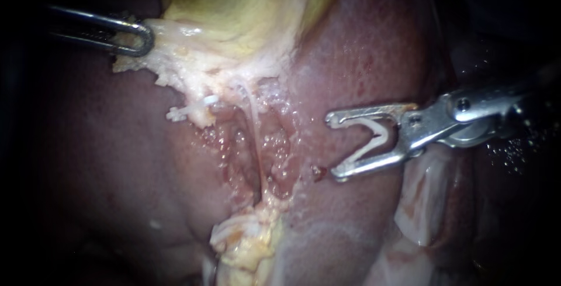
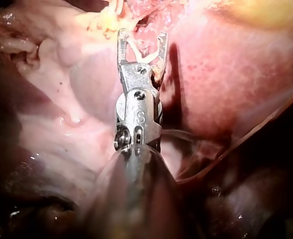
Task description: Clipping first clip right tube
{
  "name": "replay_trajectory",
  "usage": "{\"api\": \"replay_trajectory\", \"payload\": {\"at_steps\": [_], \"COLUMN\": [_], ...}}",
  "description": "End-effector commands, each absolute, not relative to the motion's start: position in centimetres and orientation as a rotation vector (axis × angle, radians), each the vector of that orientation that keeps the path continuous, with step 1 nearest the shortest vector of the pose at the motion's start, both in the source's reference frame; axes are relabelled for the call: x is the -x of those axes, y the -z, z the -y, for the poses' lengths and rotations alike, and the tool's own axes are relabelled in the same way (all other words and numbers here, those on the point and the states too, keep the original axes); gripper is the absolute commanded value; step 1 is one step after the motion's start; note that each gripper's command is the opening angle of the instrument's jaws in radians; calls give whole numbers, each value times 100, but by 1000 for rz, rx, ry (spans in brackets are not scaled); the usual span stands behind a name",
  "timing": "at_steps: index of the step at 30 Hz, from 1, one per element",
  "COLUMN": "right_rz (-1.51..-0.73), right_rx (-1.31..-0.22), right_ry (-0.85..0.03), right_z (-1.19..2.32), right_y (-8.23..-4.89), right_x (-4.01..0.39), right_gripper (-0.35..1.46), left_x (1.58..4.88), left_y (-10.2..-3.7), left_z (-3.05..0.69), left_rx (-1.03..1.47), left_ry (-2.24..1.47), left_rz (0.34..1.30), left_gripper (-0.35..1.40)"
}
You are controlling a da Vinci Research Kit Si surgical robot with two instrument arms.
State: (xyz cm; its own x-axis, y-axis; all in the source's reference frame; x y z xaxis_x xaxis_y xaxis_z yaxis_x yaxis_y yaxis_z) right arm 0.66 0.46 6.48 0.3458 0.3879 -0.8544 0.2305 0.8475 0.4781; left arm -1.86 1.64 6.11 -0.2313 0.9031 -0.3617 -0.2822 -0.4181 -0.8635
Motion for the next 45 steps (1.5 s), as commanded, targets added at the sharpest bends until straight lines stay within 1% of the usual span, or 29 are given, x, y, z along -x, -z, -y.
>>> {"api": "replay_trajectory", "payload": {"at_steps": [1, 6, 11, 20, 29, 33, 38, 45], "right_rz": [-1233, -1229, -1217, -1195, -1254, -1282, -1309, -1379], "right_rx": [-601, -633, -667, -707, -742, -772, -805, -842], "right_ry": [-117, -141, -195, -263, -332, -336, -315, -296], "right_z": [-43, -35, -30, -17, 0, 9, 21, 37], "right_y": [-651, -662, -676, -709, -732, -740, -738, -710], "right_x": [-71, -88, -104, -128, -154, -166, -175, -182], "right_gripper": [46, 45, 45, 48, 48, 49, 50, 49], "left_x": [186, 186, 187, 187, 188, 188, 188, 189], "left_y": [-611, -611, -610, -610, -609, -610, -609, -609], "left_z": [-164, -164, -164, -163, -163, -163, -163, -163], "left_rx": [1146, 1146, 1145, 1145, 1145, 1145, 1145, 1145], "left_ry": [-1774, -1774, -1773, -1773, -1773, -1773, -1773, -1772], "left_rz": [852, 852, 851, 850, 850, 850, 849, 849], "left_gripper": [-35, -35, -35, -35, -35, -35, -35, -35]}}
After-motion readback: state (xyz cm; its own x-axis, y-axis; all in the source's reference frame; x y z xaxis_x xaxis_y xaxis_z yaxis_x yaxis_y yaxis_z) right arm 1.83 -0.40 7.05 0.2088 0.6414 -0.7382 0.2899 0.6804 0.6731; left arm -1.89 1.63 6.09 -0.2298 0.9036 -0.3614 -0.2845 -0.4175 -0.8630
